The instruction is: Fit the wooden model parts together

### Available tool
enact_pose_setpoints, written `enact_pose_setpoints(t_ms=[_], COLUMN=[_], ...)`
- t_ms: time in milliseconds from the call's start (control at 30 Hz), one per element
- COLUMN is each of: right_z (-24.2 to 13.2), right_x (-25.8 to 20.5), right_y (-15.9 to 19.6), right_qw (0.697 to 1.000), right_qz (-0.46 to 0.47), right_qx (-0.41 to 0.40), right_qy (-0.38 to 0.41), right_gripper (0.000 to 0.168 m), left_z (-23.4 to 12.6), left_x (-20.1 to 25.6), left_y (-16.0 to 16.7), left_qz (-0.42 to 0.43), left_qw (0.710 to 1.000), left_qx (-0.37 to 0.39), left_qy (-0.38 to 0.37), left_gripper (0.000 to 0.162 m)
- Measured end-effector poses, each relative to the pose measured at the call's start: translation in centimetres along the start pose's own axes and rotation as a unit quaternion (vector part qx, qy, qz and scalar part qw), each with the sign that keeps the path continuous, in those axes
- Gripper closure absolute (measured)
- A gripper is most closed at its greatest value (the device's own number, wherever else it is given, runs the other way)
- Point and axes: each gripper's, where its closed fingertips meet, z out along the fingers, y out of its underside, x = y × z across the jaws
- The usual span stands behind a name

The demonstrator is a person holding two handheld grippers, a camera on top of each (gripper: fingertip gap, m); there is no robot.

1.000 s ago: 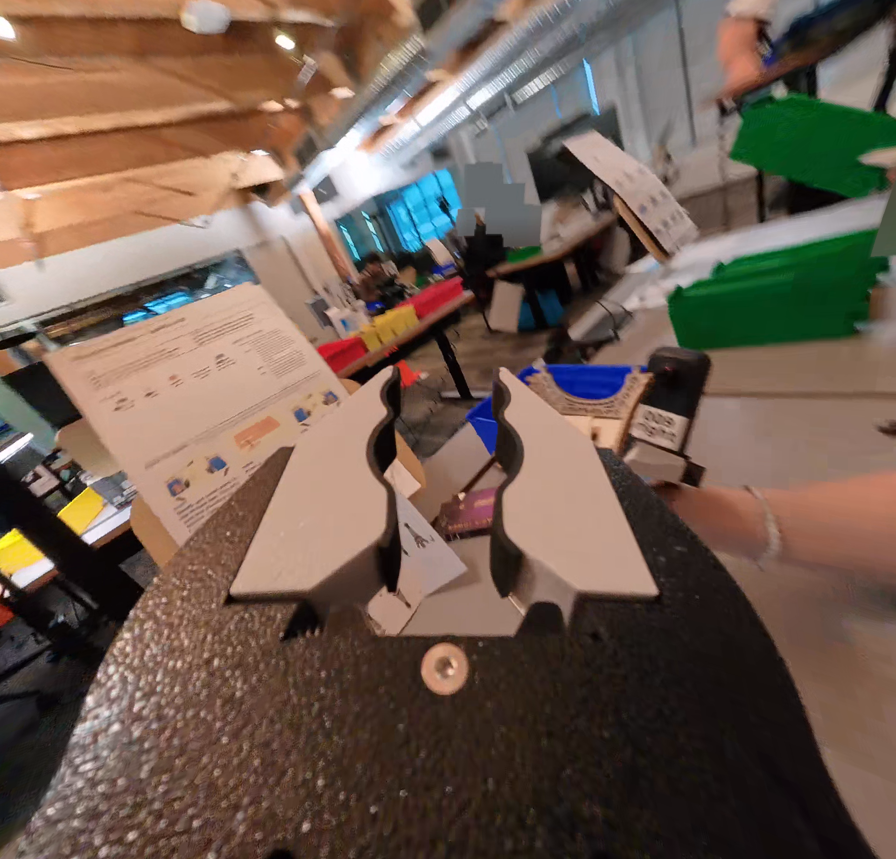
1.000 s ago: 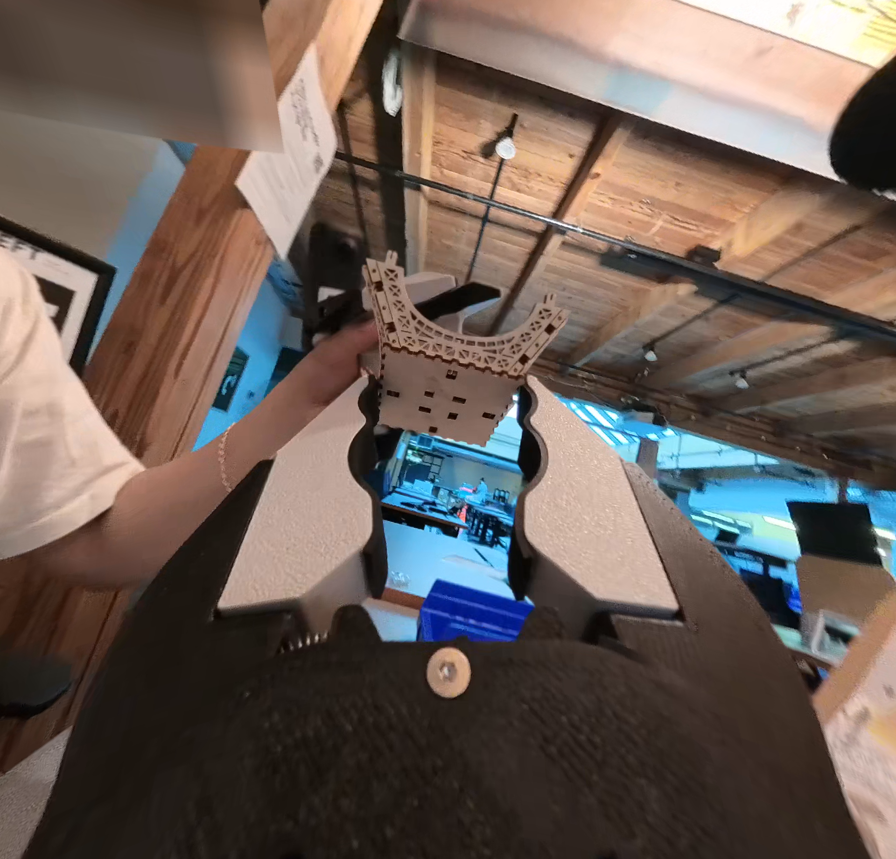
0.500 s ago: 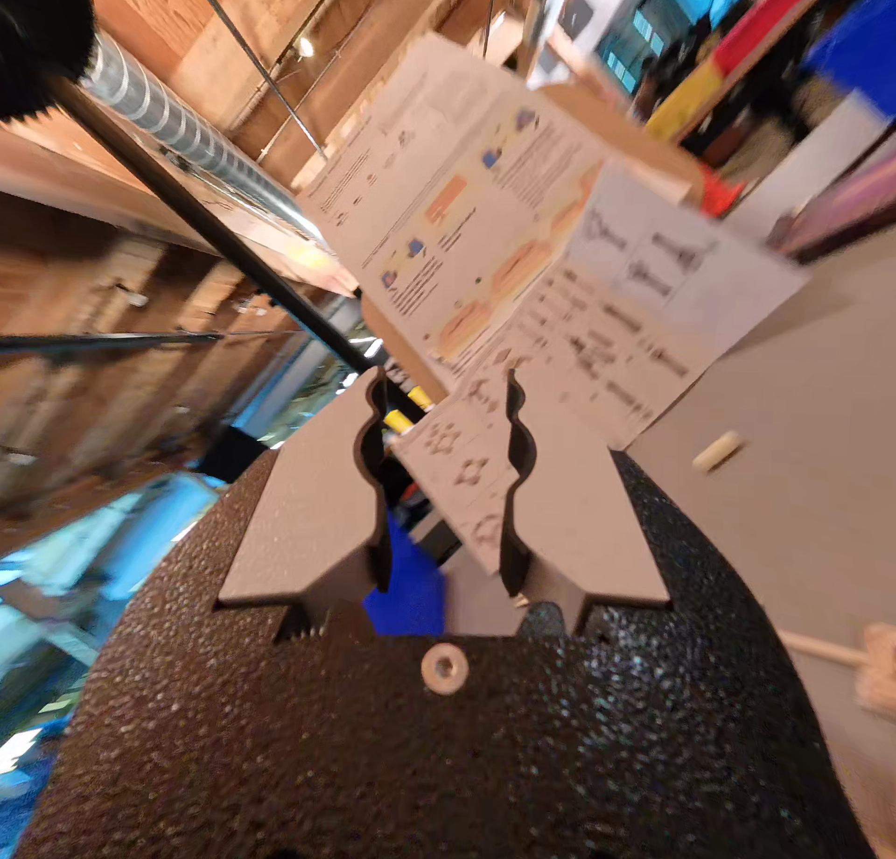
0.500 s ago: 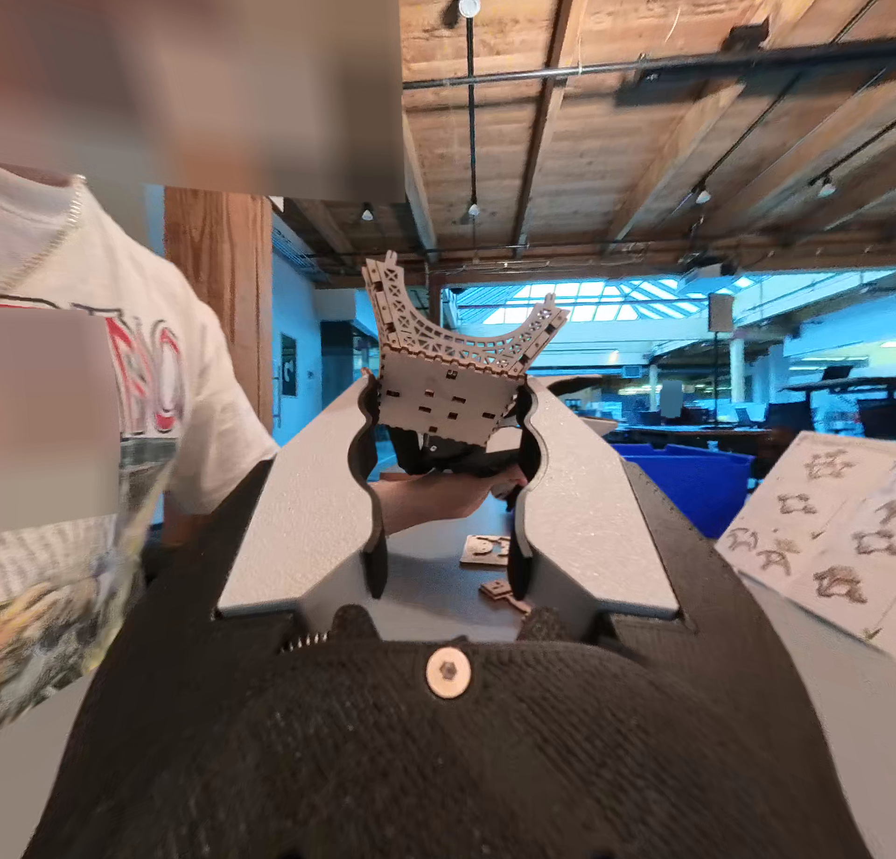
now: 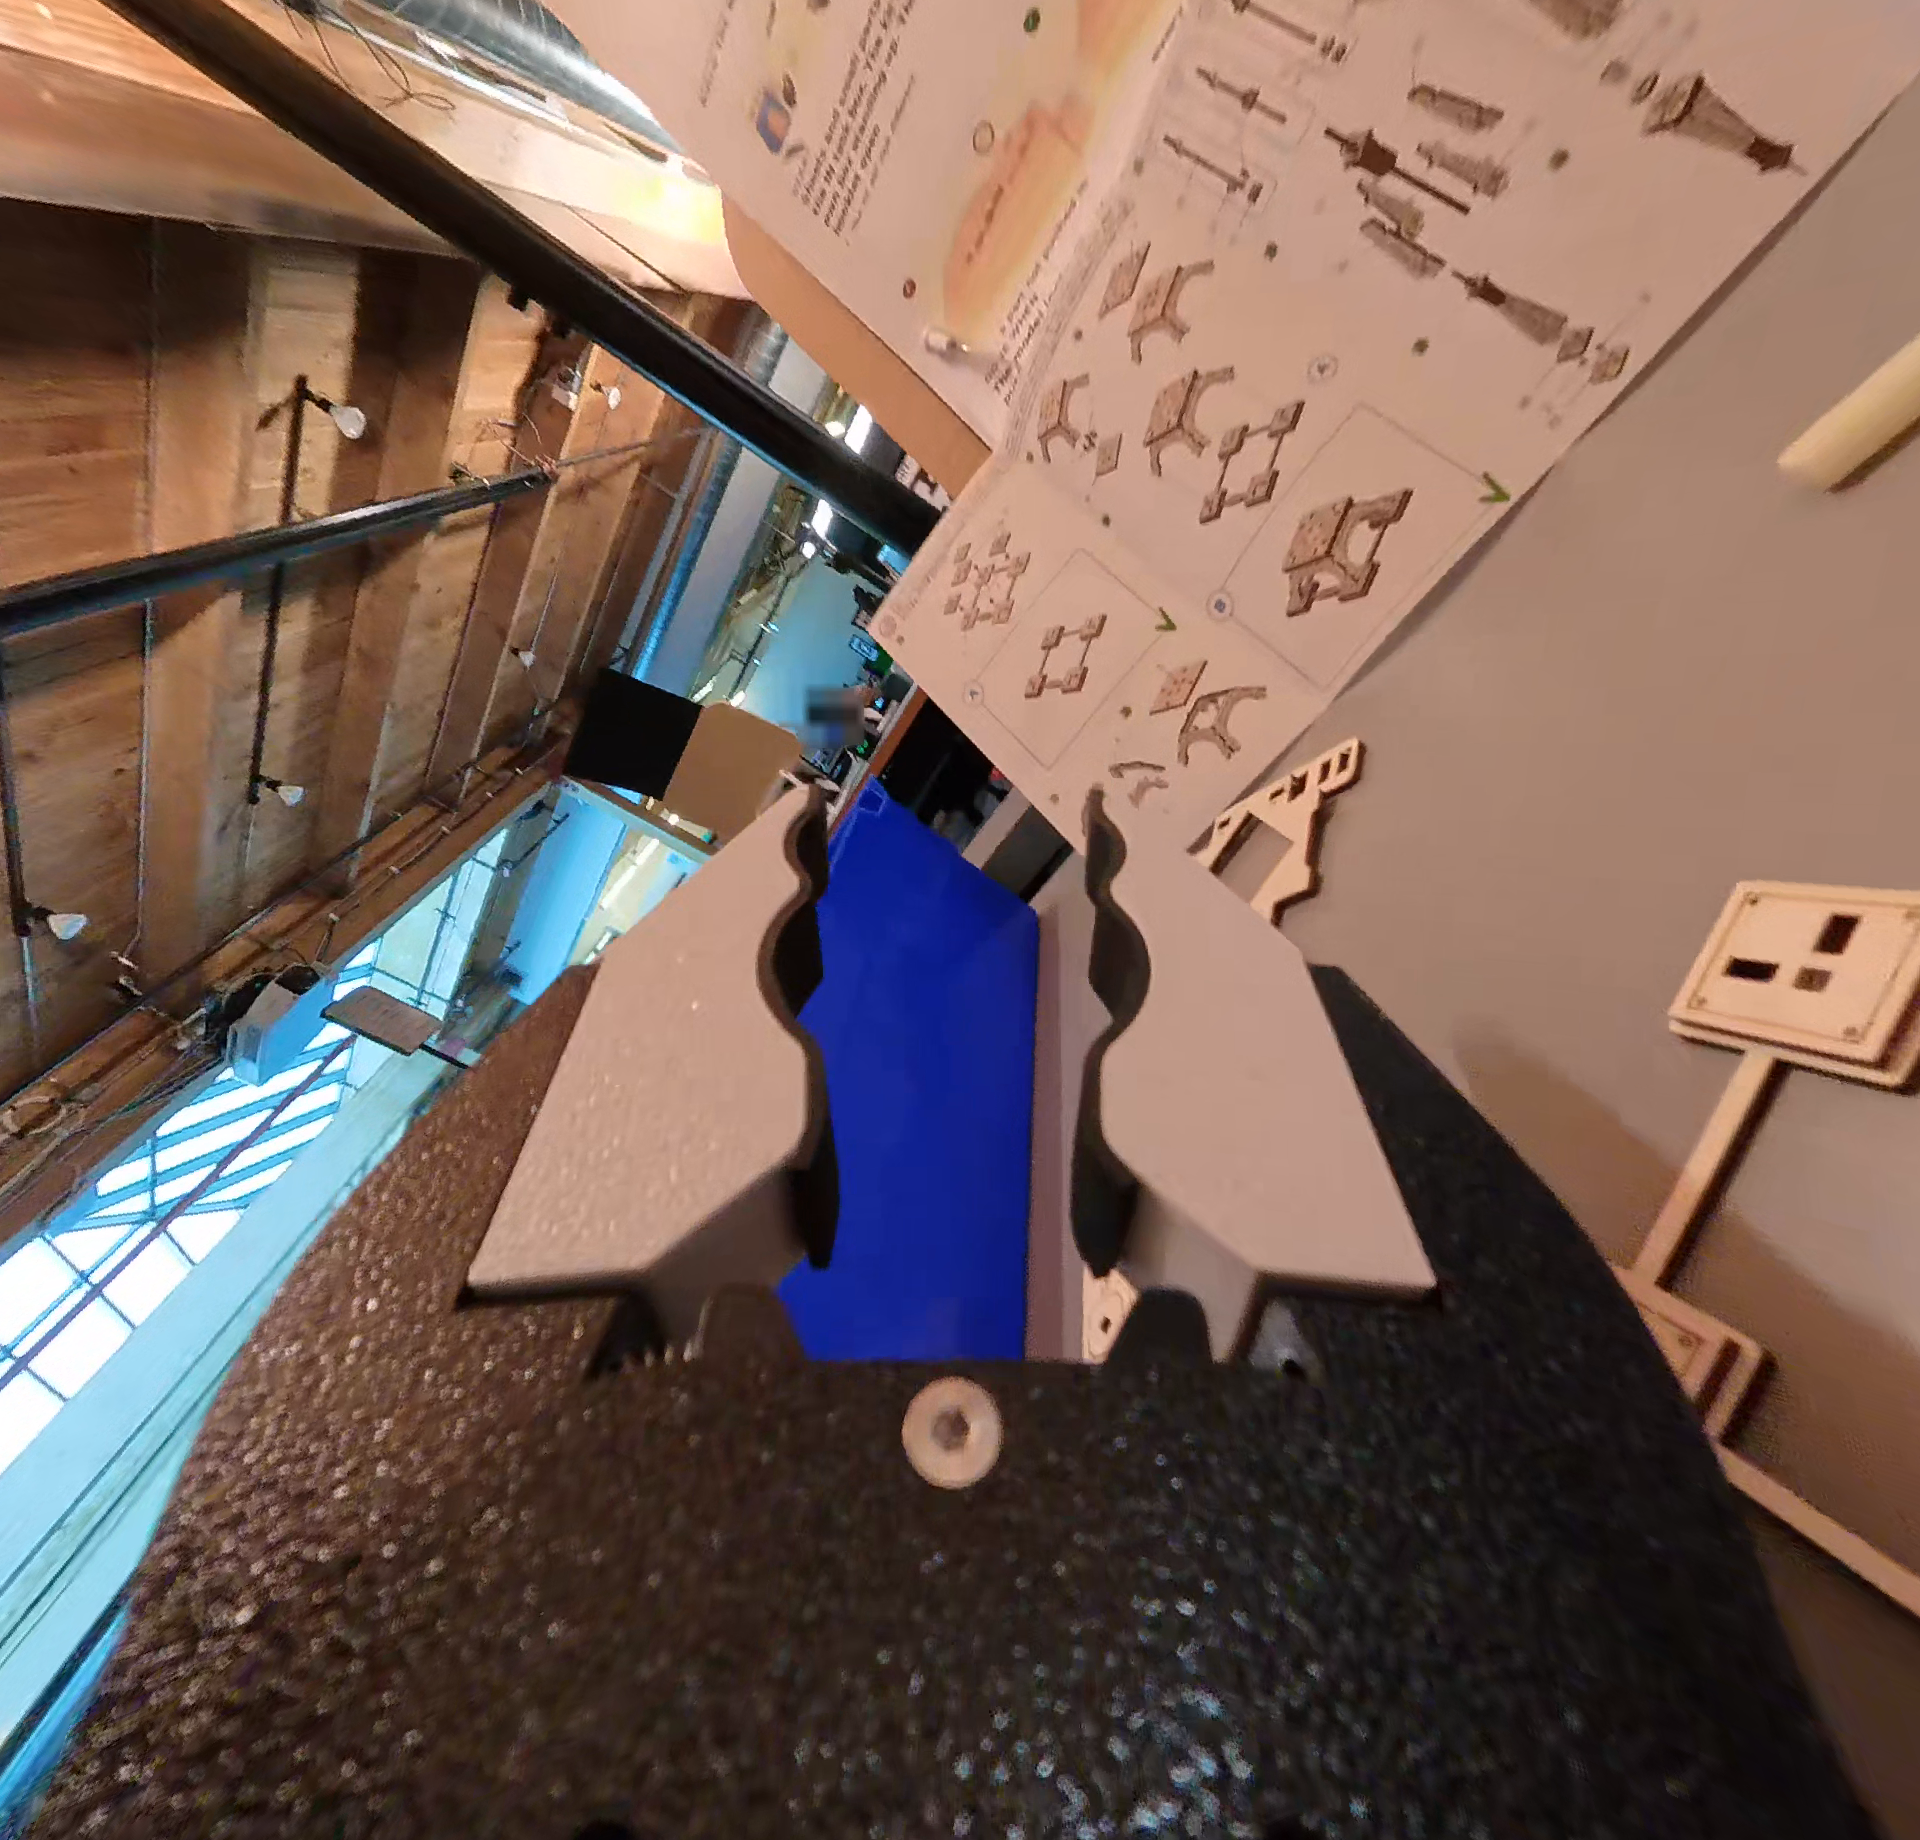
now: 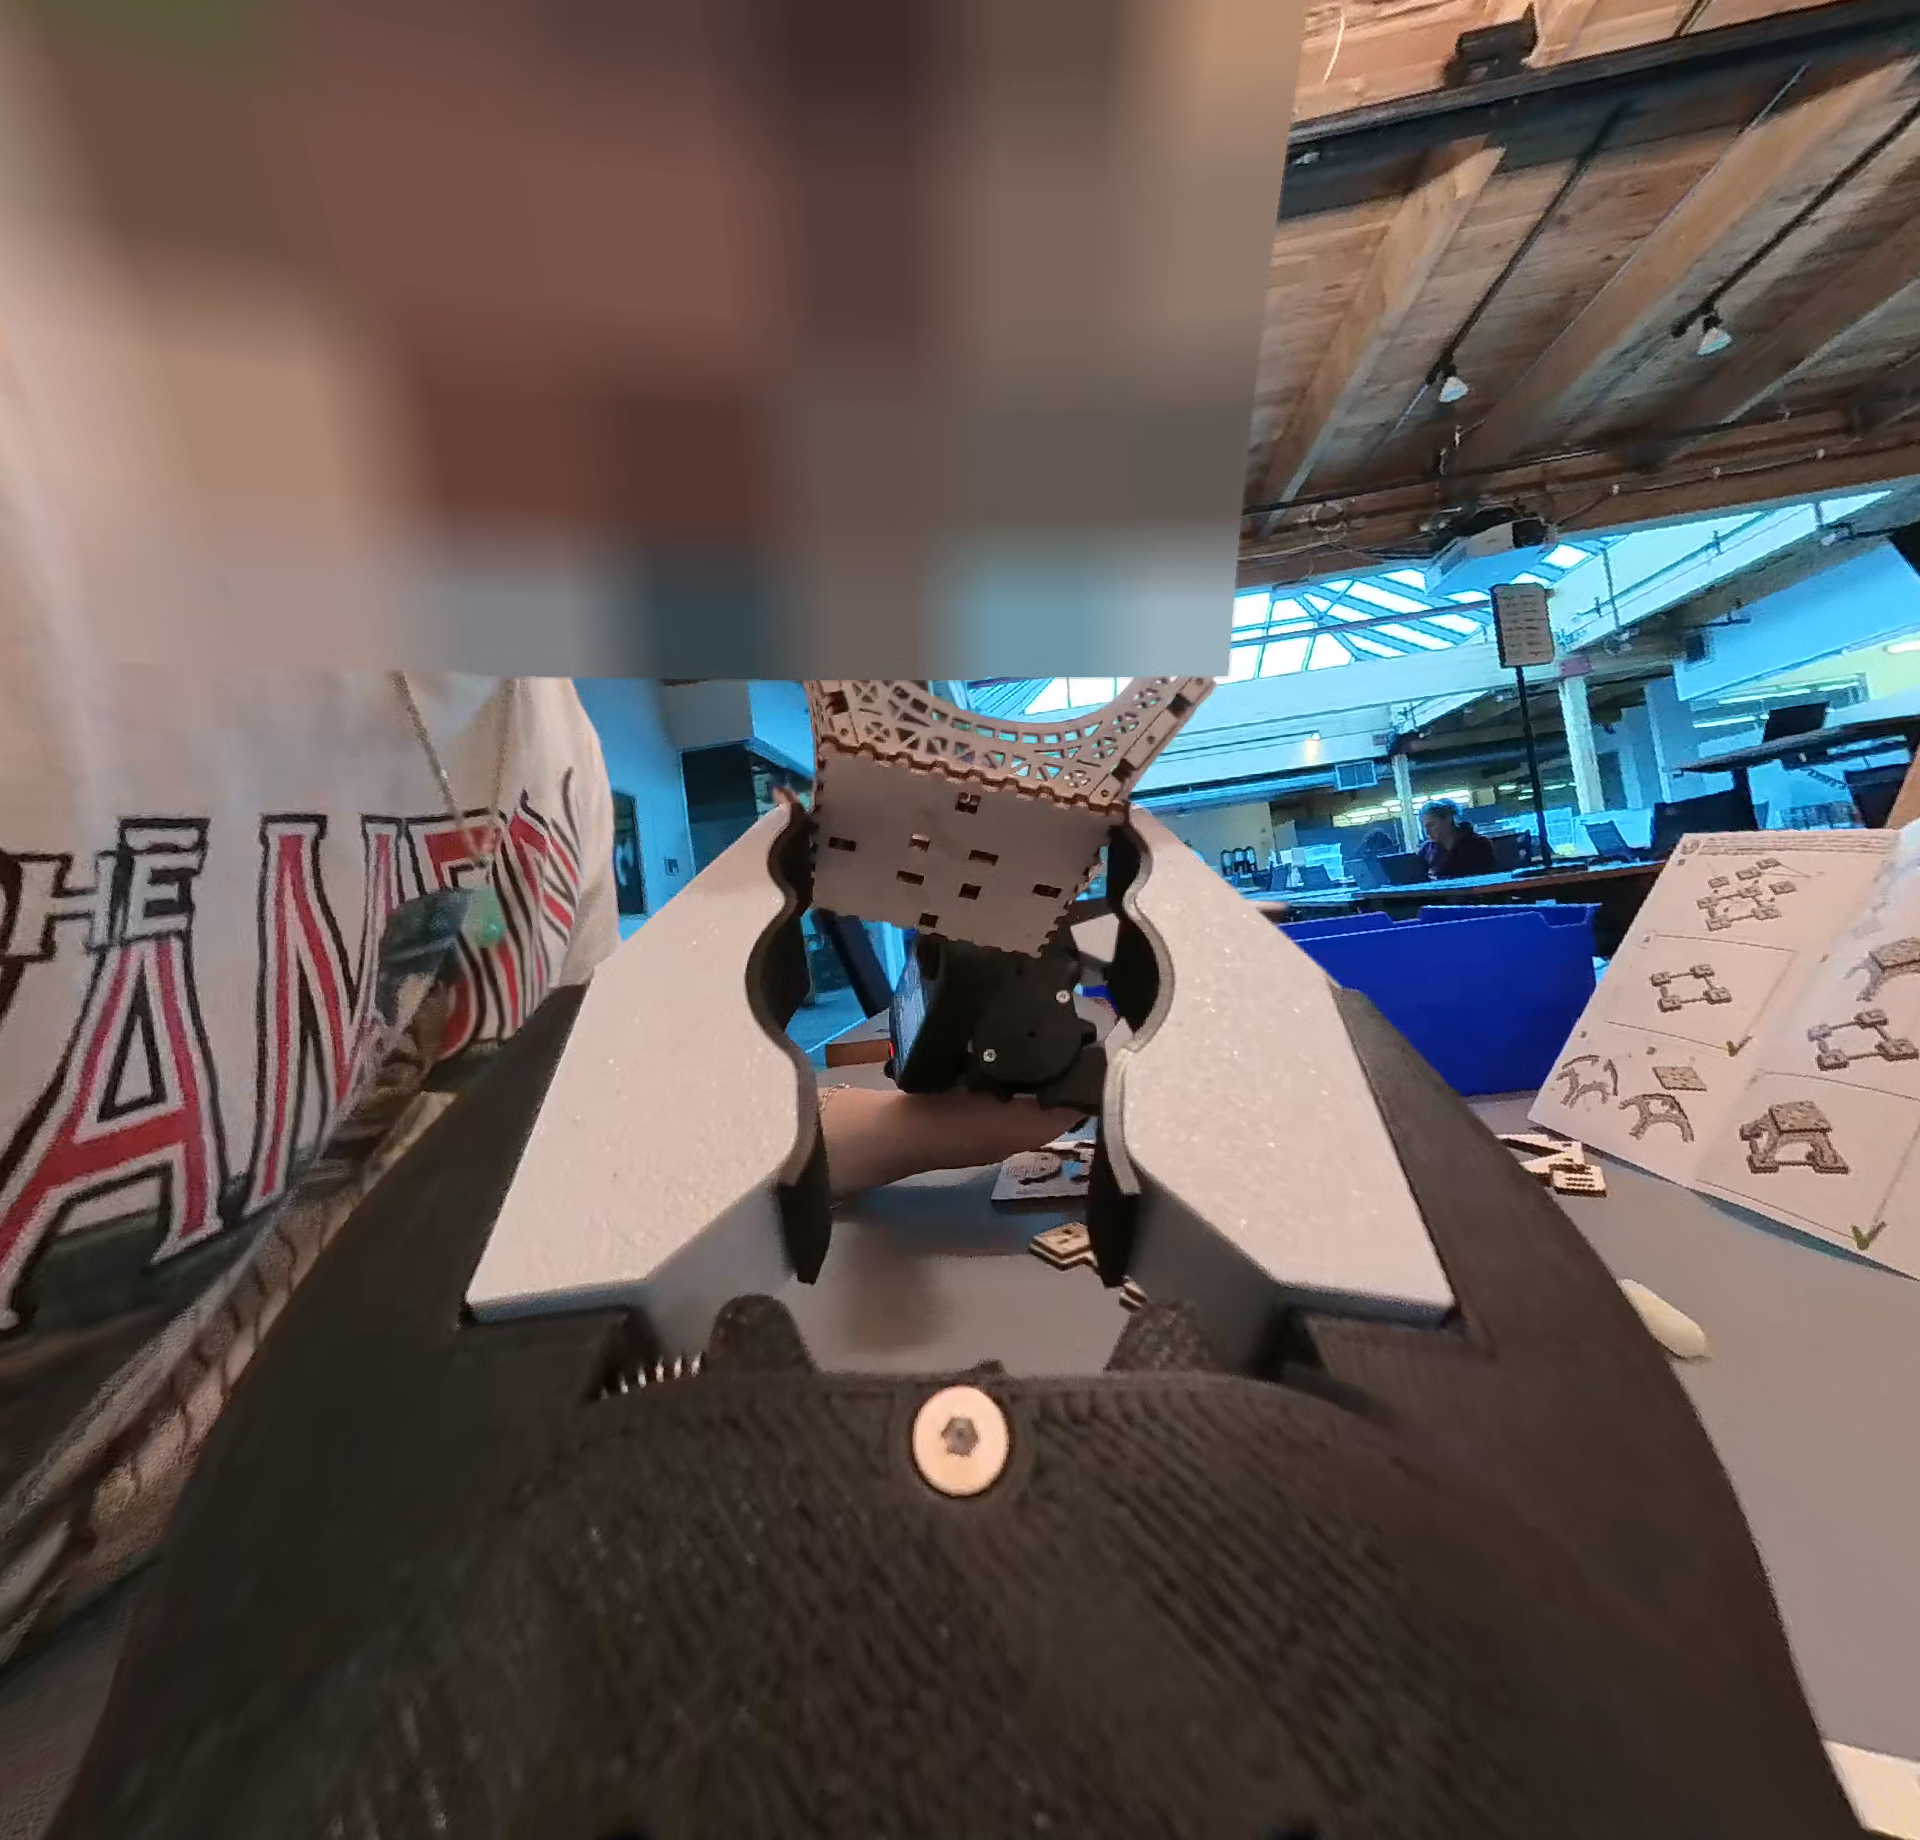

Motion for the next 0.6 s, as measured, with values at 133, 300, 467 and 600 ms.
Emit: enact_pose_setpoints(t_ms=[133,300,467,600], right_z=[-0.3,-0.7,-0.8,-0.8], right_x=[1.1,1.9,2.5,2.5], right_y=[-0.3,-0.7,-0.7,-0.8], right_qw=[0.999,0.998,0.997,0.997], right_qz=[0.023,0.033,0.046,0.046], right_qx=[0.013,0.028,0.032,0.034], right_qy=[0.021,0.042,0.053,0.057], right_gripper=[0.113,0.113,0.113,0.113], left_z=[0.4,0.5,0.7,0.8], left_x=[1.4,1.8,1.9,2.0], left_y=[1.3,2.0,3.1,3.2], left_qz=[-0.005,-0.01,-0.007,-0.004], left_qw=[0.999,0.998,0.998,0.998], left_qx=[-0.029,-0.042,-0.056,-0.055], left_qy=[0.03,0.038,0.041,0.041], left_gripper=[0.116,0.119,0.121,0.123])
